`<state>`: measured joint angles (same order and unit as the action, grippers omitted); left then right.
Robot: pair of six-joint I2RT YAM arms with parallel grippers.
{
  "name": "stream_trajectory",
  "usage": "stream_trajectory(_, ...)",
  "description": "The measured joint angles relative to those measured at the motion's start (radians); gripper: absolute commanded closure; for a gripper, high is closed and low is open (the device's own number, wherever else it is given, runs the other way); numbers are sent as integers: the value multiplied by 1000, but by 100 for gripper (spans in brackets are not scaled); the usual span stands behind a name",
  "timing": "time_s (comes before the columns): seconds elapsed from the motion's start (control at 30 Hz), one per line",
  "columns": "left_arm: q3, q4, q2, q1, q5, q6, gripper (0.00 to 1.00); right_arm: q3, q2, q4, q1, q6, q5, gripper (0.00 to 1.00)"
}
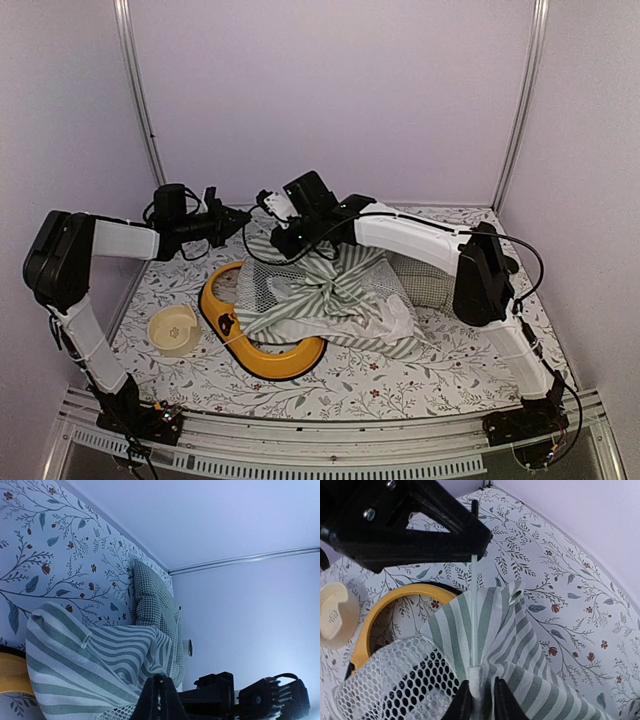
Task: Set up the pet tent
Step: Pass from the left arm to the right, then pick up the tent fabric from the tent.
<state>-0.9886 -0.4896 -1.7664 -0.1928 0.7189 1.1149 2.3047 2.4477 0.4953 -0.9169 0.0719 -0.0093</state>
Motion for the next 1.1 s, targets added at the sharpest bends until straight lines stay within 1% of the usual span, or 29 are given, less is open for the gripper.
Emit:
stream_trajectory(0.07,0,0,0,0,-1,0,100,0,0,-2,2,-10,-2,100)
stream_trajectory(0.1,0,0,0,0,-2,-2,100,0,0,-3,2,-8,-3,100)
stream_trajectory(0.17,0,5,0,0,-2,-7,76,0,0,-1,0,-14,-2,100)
stream_trajectory(0.2,0,8,0,0,-2,-15,67,0,0,0,-1,-16,-1,100)
stream_trajectory(0.23,0,12,0,0,-5,-21,59,0,0,0,-1,-19,0,100)
stream_trajectory(0.27,1,20,0,0,-8,-30,55,0,0,0,-1,-21,1,100)
stream_trajectory(0.3,3,29,1,2,-15,-36,53,0,0,-1,0,-26,3,100)
stream_trajectory(0.4,24,64,15,17,-53,-49,51,-12,-3,-3,1,-38,5,100)
stream_trajectory(0.57,40,116,13,81,-91,-57,52,-52,-18,-3,0,-62,4,100)
stream_trajectory(0.67,17,121,-49,101,-93,-60,47,-59,-22,-4,-4,-76,4,100)
stream_trajectory(0.83,-25,122,-171,75,-53,-63,39,-60,-23,-8,-7,-88,4,100)
stream_trajectory(1.0,-92,117,-262,35,-12,-55,38,-61,-24,-8,-7,-97,4,100)
stream_trajectory(1.07,-106,104,-280,25,3,-44,41,-66,-27,-10,-7,-100,4,100)
stream_trajectory(1.1,-116,97,-289,21,8,-37,44,-68,-30,-9,-7,-102,4,100)
